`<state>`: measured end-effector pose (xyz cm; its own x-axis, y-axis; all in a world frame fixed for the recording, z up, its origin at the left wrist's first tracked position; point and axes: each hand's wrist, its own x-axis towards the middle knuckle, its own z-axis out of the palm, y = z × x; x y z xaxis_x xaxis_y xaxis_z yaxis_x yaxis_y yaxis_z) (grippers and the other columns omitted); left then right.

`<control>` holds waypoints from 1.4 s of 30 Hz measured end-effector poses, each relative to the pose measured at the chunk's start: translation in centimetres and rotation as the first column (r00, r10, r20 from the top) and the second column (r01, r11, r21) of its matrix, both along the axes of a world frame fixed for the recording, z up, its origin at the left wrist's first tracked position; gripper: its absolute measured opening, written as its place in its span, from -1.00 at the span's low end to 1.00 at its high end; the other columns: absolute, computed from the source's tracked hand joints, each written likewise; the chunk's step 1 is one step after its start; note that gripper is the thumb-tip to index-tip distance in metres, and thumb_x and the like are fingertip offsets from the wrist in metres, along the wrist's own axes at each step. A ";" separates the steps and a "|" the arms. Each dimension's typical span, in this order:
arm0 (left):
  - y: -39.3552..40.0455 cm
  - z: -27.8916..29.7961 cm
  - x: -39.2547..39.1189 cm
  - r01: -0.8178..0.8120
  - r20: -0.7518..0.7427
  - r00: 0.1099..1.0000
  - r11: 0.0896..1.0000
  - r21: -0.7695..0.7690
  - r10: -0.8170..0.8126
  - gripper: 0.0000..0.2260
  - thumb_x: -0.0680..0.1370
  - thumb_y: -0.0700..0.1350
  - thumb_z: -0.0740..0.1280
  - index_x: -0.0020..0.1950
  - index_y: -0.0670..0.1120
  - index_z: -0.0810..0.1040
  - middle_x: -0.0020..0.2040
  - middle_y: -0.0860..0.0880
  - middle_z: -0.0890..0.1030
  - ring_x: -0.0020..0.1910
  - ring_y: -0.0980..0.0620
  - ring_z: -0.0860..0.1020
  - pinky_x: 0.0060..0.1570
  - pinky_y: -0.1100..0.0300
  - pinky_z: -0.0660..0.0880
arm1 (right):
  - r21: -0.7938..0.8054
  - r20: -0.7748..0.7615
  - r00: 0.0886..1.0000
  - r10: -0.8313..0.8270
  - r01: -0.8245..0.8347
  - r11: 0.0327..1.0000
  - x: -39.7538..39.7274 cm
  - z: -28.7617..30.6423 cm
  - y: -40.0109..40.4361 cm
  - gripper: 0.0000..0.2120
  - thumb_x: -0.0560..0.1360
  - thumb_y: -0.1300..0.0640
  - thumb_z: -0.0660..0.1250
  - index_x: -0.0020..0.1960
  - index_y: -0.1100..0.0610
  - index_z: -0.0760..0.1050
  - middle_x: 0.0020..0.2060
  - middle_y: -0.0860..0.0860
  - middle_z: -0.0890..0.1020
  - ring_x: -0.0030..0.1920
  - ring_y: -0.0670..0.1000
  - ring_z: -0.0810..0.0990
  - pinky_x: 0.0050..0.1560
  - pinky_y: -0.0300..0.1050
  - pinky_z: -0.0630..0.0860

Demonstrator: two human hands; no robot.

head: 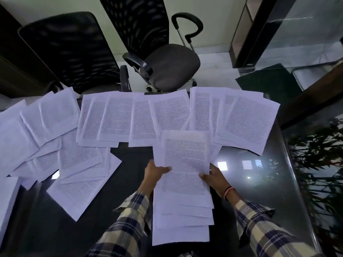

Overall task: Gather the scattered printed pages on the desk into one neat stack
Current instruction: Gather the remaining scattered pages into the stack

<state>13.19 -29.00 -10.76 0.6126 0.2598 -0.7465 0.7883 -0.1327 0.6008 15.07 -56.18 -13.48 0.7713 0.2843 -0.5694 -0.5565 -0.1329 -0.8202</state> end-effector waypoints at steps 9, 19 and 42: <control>-2.7 4.0 9.4 0.099 0.216 0.974 0.983 -0.152 -0.065 -0.62 0.45 -0.25 0.59 0.25 -0.19 0.63 0.10 -0.05 0.72 0.01 0.04 0.70 -0.15 0.31 0.63 | -0.012 0.107 0.961 -0.254 0.257 0.966 6.8 2.6 -3.9 -0.73 0.58 0.25 0.40 0.28 0.21 0.59 0.10 0.15 0.73 0.11 0.20 0.71 0.00 -0.02 0.66; -12.8 2.8 23.0 0.116 0.293 0.949 0.993 0.011 -0.114 -0.68 0.45 -0.23 0.58 0.17 -0.20 0.62 0.09 -0.09 0.68 0.03 -0.10 0.65 -0.11 0.13 0.55 | -0.156 0.215 0.885 -0.413 0.449 0.880 18.3 2.6 -10.9 -0.72 0.58 0.23 0.40 0.29 0.21 0.58 0.18 0.10 0.68 0.19 0.14 0.65 0.27 0.13 0.58; -13.1 -1.9 22.3 0.381 -0.061 0.919 0.839 0.388 -0.390 -0.32 0.53 0.16 0.44 0.52 -0.13 0.30 0.47 -0.11 0.31 0.46 -0.19 0.33 0.39 -0.25 0.33 | -0.760 0.066 0.991 -0.117 0.125 0.638 19.8 -1.1 -7.7 -0.03 0.19 -0.09 0.69 0.43 0.07 0.24 0.39 0.16 0.26 0.41 0.28 0.26 0.35 0.31 0.32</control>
